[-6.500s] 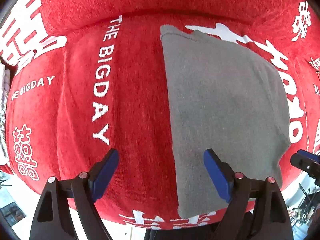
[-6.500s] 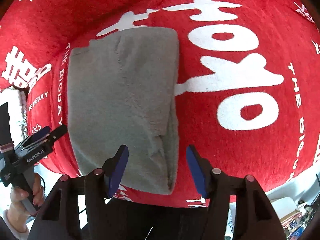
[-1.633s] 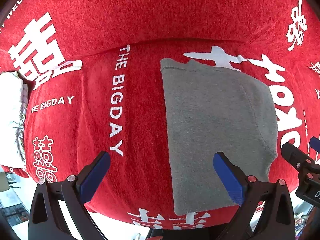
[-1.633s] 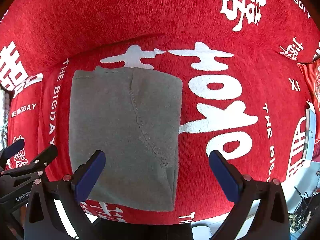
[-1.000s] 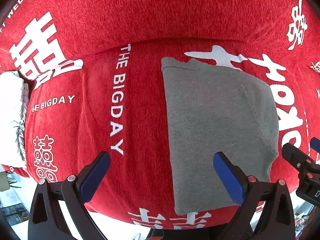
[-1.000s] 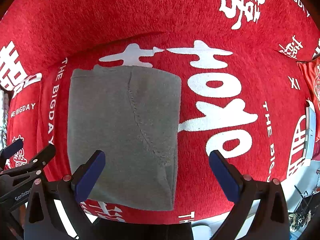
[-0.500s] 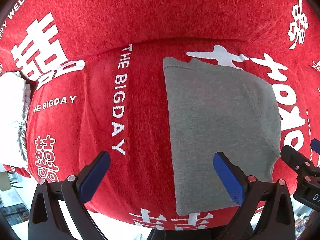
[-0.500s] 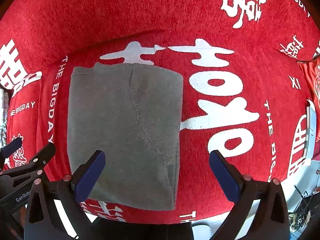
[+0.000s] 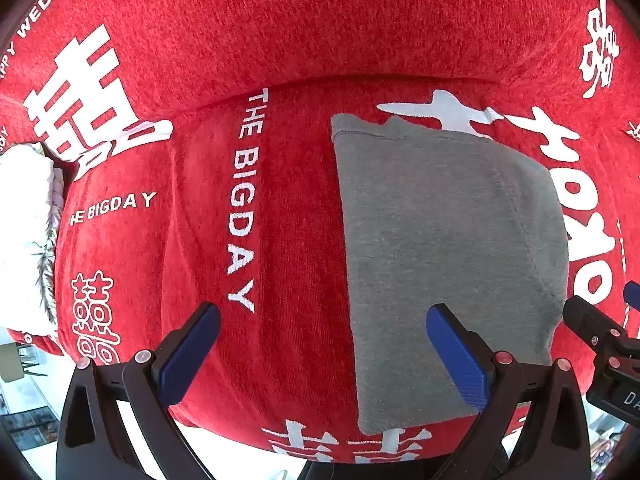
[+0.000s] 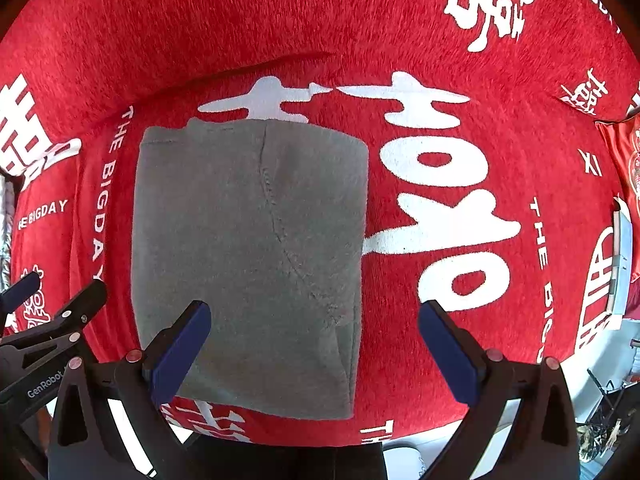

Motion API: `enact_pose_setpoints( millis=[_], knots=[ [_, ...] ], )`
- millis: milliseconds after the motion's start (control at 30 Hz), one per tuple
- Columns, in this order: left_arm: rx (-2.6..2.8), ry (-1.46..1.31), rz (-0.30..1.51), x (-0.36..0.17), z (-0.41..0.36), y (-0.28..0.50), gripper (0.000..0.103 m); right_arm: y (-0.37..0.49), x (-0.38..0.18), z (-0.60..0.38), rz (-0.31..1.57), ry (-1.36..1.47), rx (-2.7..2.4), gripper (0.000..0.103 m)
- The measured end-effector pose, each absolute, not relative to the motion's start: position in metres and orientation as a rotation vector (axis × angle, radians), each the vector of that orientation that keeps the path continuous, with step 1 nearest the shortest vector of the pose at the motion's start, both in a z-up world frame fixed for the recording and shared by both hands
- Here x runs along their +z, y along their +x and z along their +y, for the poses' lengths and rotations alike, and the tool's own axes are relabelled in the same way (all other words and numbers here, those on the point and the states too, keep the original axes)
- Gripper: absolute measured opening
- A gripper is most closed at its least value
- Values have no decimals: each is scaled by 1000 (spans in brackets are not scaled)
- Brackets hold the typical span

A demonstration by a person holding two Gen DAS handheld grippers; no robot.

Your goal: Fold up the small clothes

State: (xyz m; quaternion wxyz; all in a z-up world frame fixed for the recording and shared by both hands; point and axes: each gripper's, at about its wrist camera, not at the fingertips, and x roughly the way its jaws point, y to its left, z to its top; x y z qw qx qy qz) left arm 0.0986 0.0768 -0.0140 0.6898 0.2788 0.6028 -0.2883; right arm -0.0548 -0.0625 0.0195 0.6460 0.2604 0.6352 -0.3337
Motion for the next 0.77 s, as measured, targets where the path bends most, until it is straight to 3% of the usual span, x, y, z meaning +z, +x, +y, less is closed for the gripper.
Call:
enact_pose_setpoints(
  millis=[767],
  knots=[
    [-677,610,1362,-23,79,105,103,-56,11,-57,1466,581,-784,103]
  ],
)
